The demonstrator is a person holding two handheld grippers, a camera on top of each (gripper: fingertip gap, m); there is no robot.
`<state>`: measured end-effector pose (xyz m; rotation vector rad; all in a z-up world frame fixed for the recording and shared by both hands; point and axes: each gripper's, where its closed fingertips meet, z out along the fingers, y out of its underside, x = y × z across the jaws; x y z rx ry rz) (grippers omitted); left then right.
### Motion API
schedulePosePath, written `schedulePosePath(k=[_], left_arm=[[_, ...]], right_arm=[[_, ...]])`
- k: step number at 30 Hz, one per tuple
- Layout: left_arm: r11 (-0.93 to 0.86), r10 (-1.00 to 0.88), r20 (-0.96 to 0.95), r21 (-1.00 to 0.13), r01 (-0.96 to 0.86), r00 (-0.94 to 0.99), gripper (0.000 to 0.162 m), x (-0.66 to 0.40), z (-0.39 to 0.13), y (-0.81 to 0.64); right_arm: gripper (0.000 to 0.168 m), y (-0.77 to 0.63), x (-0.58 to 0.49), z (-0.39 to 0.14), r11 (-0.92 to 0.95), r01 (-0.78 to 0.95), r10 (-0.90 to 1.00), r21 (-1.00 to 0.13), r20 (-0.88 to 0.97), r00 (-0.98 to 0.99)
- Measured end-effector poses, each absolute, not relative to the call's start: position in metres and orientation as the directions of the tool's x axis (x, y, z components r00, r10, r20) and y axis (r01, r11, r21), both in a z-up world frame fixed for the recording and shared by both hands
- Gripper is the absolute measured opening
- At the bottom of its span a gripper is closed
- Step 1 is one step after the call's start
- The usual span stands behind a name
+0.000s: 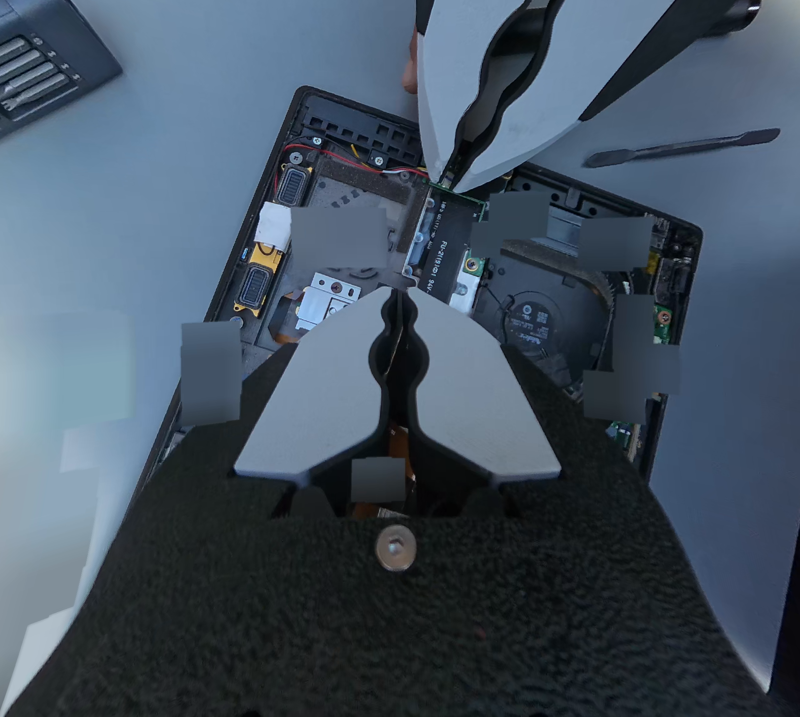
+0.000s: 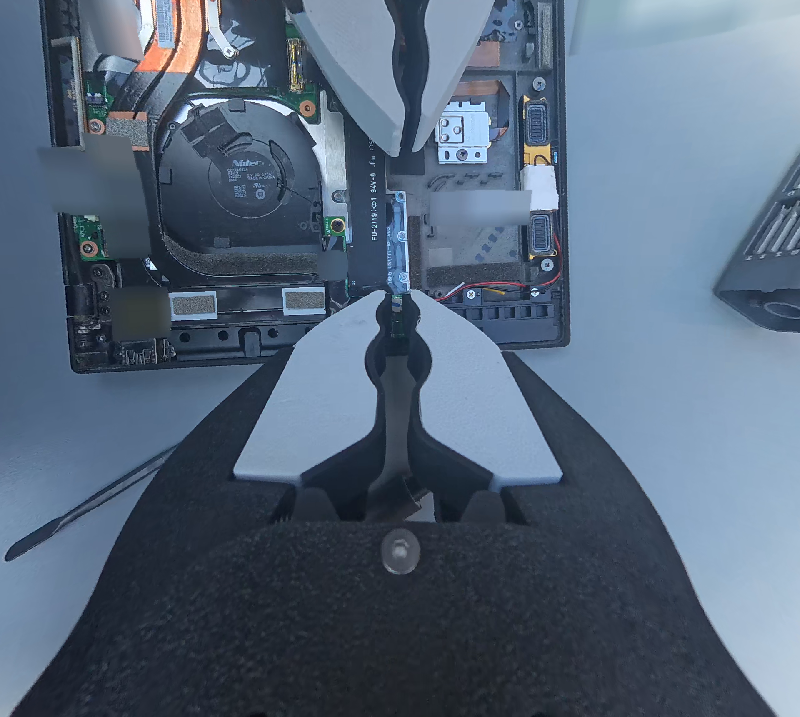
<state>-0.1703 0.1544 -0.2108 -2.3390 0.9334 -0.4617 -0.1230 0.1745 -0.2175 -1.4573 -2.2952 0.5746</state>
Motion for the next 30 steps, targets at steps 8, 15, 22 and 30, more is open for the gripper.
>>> schedulePosePath(k=[8,15,22,30], left_arm=[[-0.599,-0.693,0.098,-0.628,-0.496,0.714,0.001,-0.176,-0.206,0.151],[-0.642,-0.629,0.120,-0.638,-0.426,0.768,0.010,-0.191,-0.202,0.137],[-0.668,-0.538,0.094,-0.654,-0.356,0.838,0.050,-0.210,-0.195,0.122],[-0.691,-0.416,0.044,-0.665,-0.285,0.908,0.062,-0.241,-0.192,0.098]], right_arm=[[0.010,0.175,-0.123,-0.214,0.371,0.763,0.922,-0.529,0.114,-0.370],[0.008,0.175,-0.120,-0.216,0.361,0.765,0.926,-0.533,0.109,-0.361],[0.007,0.175,-0.120,-0.217,0.308,0.789,0.940,-0.531,0.045,-0.337],[0.004,0.177,-0.120,-0.218,0.341,0.788,0.933,-0.512,0.082,-0.350]])
